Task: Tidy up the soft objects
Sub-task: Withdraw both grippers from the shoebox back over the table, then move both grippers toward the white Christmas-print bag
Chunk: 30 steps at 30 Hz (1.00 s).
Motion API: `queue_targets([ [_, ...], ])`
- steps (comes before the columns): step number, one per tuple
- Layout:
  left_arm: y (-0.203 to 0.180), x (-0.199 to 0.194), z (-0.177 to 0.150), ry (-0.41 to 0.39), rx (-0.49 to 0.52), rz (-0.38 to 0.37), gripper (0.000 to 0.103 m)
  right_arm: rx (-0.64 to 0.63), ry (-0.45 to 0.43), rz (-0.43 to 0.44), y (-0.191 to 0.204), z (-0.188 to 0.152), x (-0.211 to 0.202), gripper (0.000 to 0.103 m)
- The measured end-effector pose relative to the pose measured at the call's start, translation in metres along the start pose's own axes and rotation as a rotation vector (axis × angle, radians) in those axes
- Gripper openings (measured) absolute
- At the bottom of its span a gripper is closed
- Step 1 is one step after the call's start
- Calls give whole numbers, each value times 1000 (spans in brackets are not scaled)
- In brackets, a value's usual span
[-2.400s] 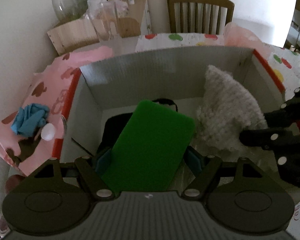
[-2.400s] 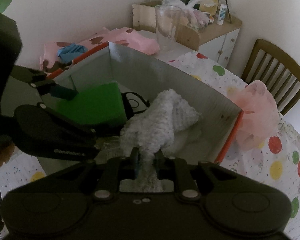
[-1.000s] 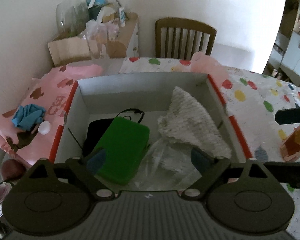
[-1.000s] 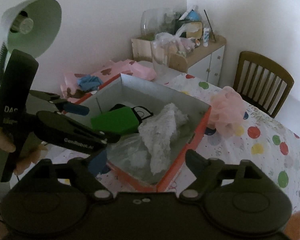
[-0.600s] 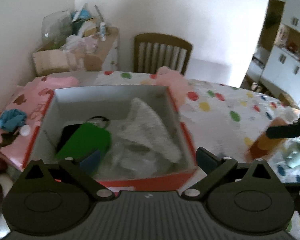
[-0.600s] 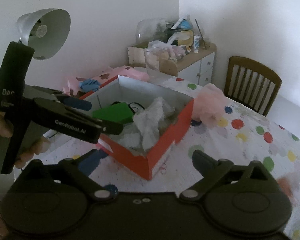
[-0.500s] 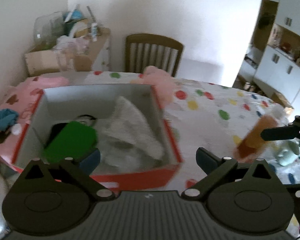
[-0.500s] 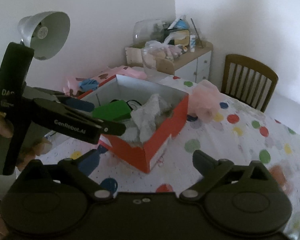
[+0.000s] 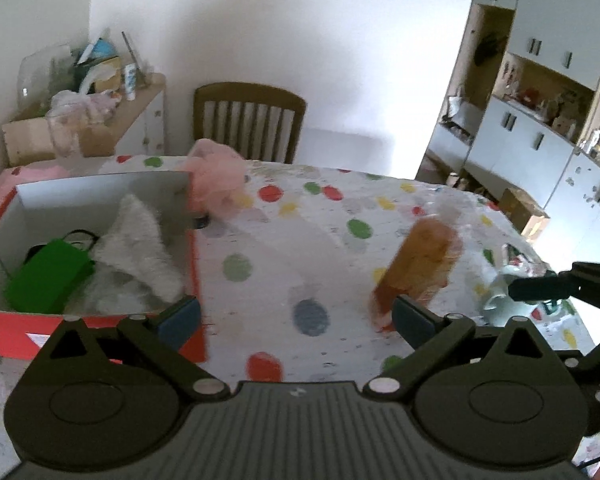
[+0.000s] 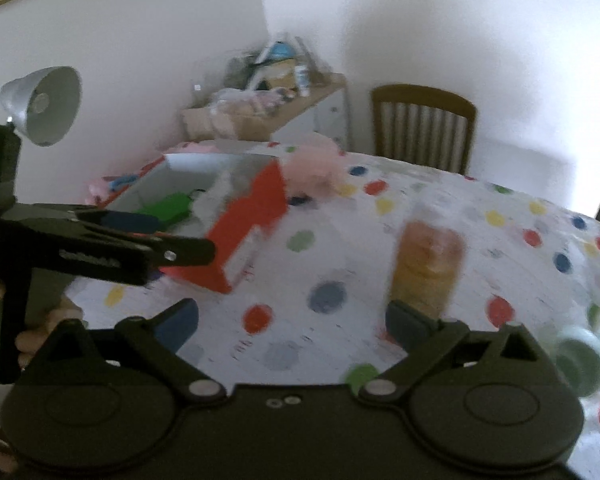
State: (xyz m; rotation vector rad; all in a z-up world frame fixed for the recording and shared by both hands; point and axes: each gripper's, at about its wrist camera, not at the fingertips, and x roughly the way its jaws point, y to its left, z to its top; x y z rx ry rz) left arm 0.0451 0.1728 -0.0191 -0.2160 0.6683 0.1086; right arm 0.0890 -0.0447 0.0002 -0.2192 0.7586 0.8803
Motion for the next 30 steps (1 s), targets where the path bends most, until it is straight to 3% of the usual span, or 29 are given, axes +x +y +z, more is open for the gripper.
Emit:
queue_targets([
  [9,-57,15,-13,1,66,-14,102,76,9,-111,-69,-40,-41,99],
  [17,-103,37,-22,43,101,-73,102,156,19,-202,-132,-67,-67,95],
  [30,-222,81,2,72,189,-209,102,169,41,-363,-249,-99,-101,87],
])
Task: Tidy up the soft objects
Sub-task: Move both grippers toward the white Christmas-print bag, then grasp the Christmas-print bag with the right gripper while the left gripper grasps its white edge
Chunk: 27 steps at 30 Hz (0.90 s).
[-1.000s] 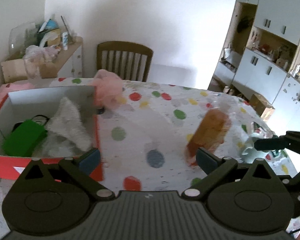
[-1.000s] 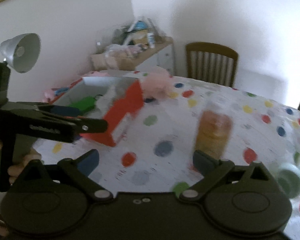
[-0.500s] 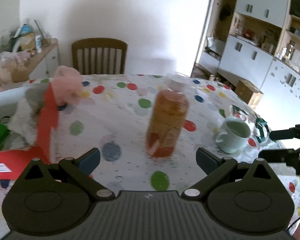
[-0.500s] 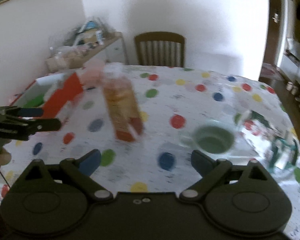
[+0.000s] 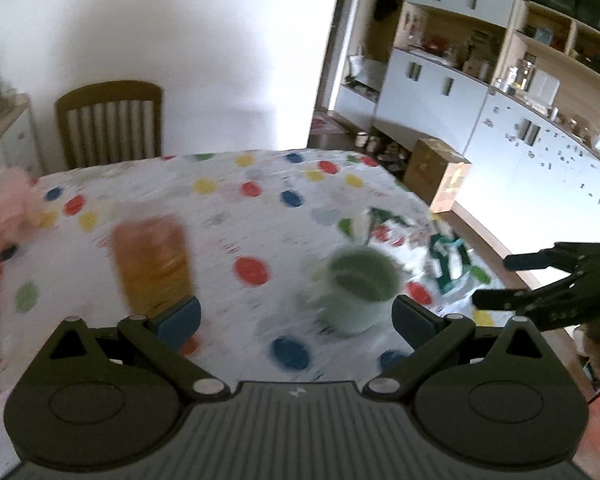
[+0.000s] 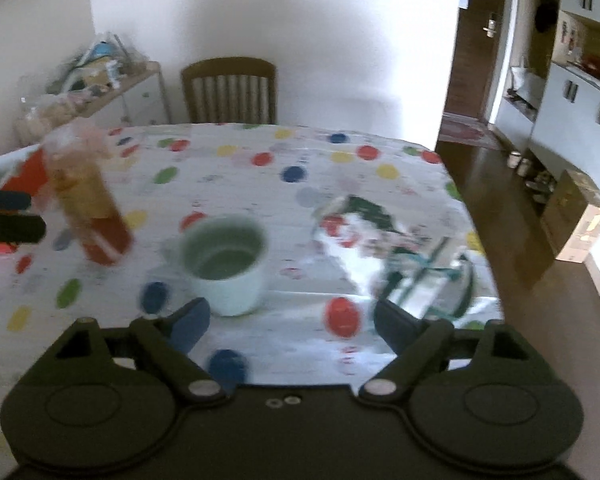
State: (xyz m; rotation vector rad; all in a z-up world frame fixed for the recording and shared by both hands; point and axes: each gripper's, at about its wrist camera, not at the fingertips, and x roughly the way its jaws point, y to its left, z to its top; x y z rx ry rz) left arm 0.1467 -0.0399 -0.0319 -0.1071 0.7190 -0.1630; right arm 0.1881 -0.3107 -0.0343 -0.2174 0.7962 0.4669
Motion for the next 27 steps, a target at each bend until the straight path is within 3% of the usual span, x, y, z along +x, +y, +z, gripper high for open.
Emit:
queue_targets([
  [5,-42,38,33,26,32,-3,102,-1,9,-22,-40,1,15,85],
  [13,-88,115,81,130,63,19,102,-76,27,-18,-68,11,47,82],
  [21,-107,183,121,220,65,29,102,-230,48,-9,-65,25,96,75],
  [27,-102,231,138,280,8,32,102,-285,54,5,-59,32,129,70],
])
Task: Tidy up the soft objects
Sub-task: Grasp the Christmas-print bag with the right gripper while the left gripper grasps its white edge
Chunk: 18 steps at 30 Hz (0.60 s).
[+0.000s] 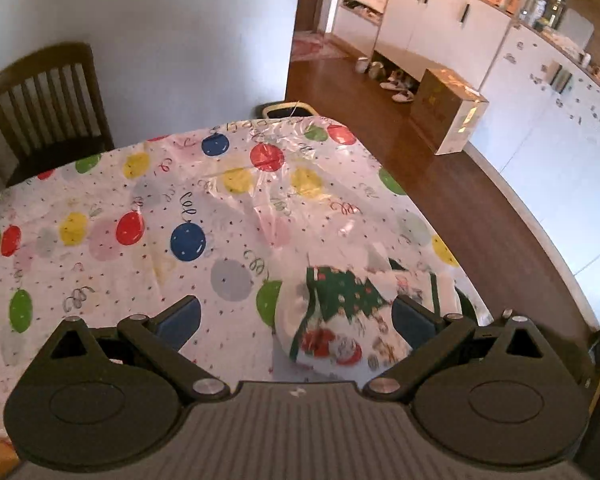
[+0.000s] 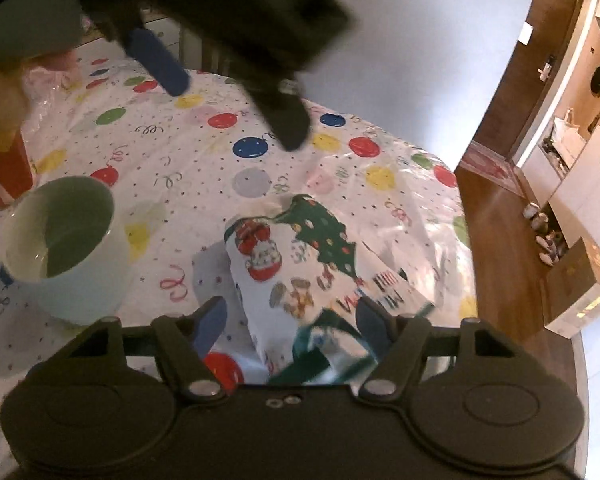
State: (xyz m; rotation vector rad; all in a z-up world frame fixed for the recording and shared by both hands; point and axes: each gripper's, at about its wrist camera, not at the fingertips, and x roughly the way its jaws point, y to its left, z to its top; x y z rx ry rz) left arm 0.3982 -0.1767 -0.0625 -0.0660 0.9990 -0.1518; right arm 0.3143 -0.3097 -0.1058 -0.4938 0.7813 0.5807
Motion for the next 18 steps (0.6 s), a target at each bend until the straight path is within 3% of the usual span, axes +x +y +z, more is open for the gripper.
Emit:
queue_targets([
  [11,1,53,31,55,-45,-27,102,-29,20,-19,1,1,28,32],
  [13,2,63,34,69,-54,-35,102,-42,14,-28,3,1,27,19],
  [18,4,81,39,79,-86,-45,101,-32,-20,-38,-1,0,11,9],
])
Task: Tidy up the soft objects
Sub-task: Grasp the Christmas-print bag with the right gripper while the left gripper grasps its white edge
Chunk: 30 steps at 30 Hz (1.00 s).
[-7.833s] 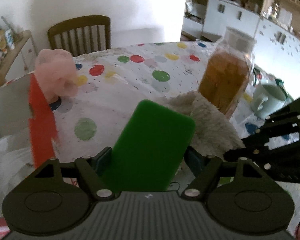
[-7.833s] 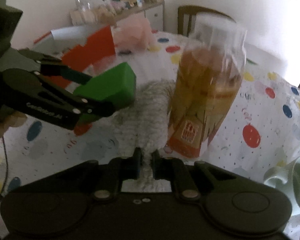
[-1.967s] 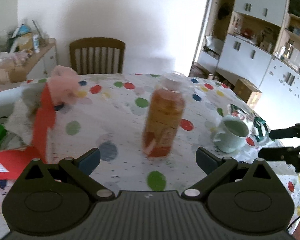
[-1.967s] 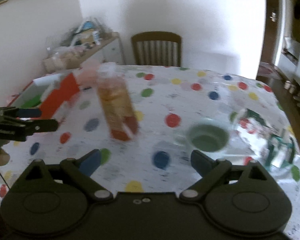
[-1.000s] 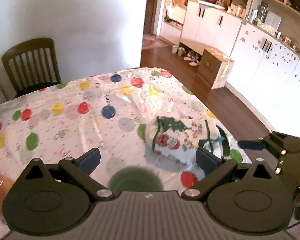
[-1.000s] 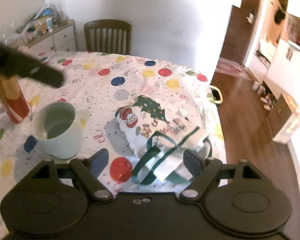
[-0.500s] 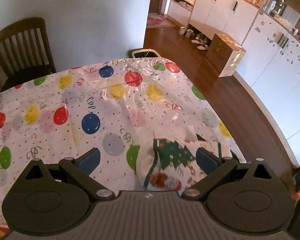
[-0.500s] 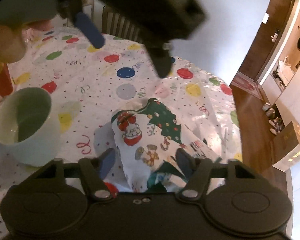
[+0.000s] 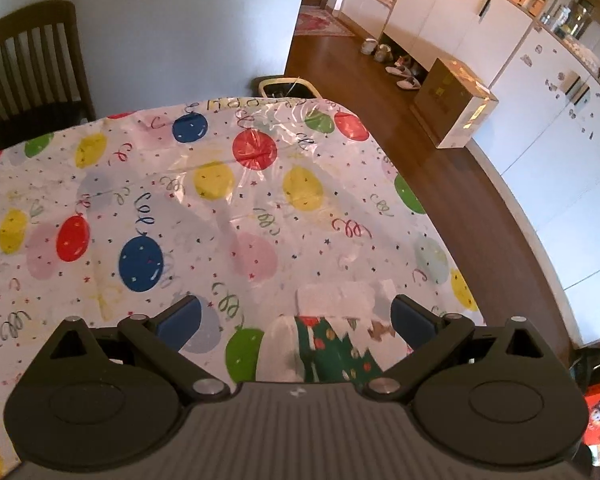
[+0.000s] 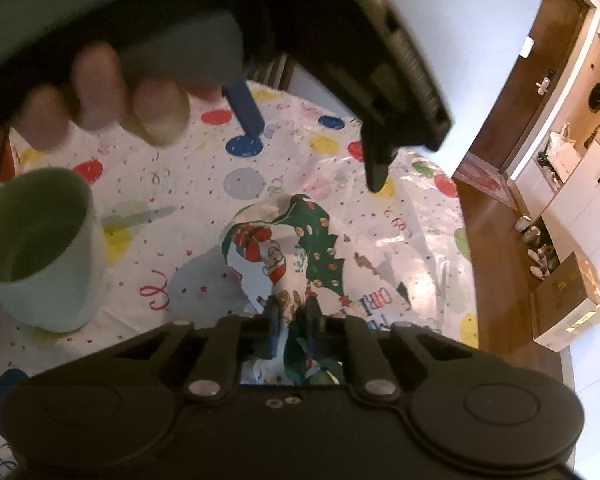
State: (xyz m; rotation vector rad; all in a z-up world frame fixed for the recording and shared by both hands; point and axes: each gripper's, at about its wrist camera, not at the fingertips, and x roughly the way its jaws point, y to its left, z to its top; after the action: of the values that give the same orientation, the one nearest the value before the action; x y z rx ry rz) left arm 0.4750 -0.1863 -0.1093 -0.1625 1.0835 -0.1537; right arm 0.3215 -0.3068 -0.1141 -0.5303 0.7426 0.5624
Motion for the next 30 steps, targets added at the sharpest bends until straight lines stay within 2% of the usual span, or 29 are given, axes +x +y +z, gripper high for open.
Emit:
queue_targets([
  [5,-5,14,1,31,1,-16,101,-21,-28,27,-4,-5,-34,7],
  [9,-14,30,-5,73,32,-32,101,-57,-8,71,1,-22,-53,7],
  [18,-52,56,-32,136,176,-42,93,-51,32,93,8,-40,-54,7],
  [21,-62,57,-39,126,226,-5,93,-39,30,98,5,-37,-50,7],
  [23,-68,58,-44,113,269,29,87,-35,29,99,4,-37,-49,7],
  [25,-75,58,-49,92,324,82,73,-28,28,104,4,-40,-49,7],
  [26,-77,55,-51,75,336,69,69,-26,28,106,4,-43,-49,7],
  [30,-86,49,-56,55,373,43,35,-29,32,107,4,-45,-51,7],
])
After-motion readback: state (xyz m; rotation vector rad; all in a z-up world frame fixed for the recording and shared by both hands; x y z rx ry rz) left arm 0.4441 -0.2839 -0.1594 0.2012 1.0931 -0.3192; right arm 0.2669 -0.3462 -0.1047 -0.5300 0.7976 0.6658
